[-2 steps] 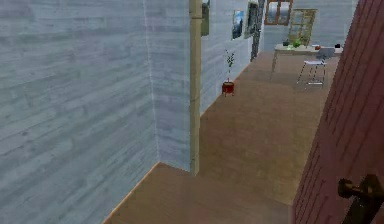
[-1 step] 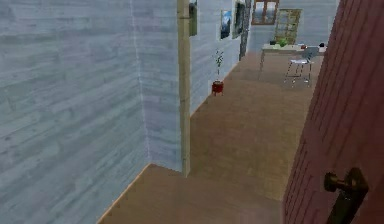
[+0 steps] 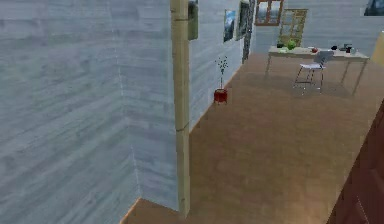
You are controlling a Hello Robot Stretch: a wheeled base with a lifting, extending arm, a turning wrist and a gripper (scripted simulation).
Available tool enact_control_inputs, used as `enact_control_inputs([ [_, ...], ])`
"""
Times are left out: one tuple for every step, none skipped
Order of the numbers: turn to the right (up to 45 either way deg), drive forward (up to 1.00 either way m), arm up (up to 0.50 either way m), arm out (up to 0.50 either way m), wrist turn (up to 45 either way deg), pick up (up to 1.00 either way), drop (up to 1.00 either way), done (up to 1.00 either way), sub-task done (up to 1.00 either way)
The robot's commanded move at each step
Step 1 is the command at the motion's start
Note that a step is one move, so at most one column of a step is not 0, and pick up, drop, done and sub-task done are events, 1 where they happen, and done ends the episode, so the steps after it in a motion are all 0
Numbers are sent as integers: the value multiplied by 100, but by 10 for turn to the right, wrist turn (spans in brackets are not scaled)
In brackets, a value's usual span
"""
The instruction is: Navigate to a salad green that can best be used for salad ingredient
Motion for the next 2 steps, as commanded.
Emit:
enact_control_inputs([
  [210, 0, 0, 0, 0, 0, 0, 0, 0],
  [0, 100, 0, 0, 0, 0, 0, 0, 0],
])
